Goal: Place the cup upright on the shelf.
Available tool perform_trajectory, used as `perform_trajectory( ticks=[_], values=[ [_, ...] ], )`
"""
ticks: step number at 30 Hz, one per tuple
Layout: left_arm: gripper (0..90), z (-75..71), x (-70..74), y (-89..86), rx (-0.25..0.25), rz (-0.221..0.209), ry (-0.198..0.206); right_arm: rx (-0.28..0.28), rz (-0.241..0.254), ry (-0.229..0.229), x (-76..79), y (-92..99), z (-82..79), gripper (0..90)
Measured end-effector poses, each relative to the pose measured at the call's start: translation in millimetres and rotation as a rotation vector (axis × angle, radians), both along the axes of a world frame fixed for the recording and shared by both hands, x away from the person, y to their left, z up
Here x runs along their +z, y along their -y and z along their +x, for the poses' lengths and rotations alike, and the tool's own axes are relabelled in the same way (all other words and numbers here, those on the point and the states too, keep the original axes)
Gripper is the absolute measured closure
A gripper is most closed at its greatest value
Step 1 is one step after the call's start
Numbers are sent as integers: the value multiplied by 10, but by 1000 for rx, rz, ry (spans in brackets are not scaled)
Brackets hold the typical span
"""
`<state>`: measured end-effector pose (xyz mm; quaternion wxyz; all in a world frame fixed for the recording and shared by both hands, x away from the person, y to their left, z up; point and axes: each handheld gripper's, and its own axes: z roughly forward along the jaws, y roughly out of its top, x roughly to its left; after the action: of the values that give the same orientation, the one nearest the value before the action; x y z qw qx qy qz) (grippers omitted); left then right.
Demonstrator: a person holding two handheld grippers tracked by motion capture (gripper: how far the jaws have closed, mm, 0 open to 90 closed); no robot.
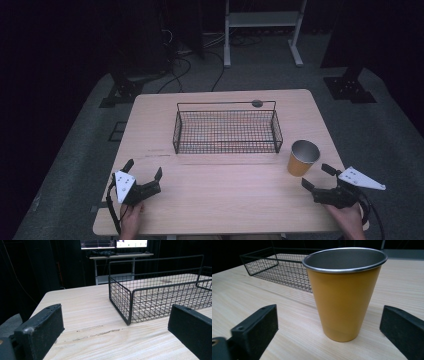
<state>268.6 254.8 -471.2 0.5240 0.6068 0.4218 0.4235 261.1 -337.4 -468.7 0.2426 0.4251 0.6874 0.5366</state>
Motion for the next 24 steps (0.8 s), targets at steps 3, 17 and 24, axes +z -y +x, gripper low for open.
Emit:
perform_trajectory(
  ticks=[3,17,24],
  values=[
    [0,0,0,-2,0,0,0,-18,-1,1,2,-5,32,8],
    [0,-2,1,-4,-1,-2,0,-64,-8,-22,60,-1,252,8],
    [0,-2,1,-4,-1,-2,0,-64,-41,-19,101,-68,360,8]
  ],
)
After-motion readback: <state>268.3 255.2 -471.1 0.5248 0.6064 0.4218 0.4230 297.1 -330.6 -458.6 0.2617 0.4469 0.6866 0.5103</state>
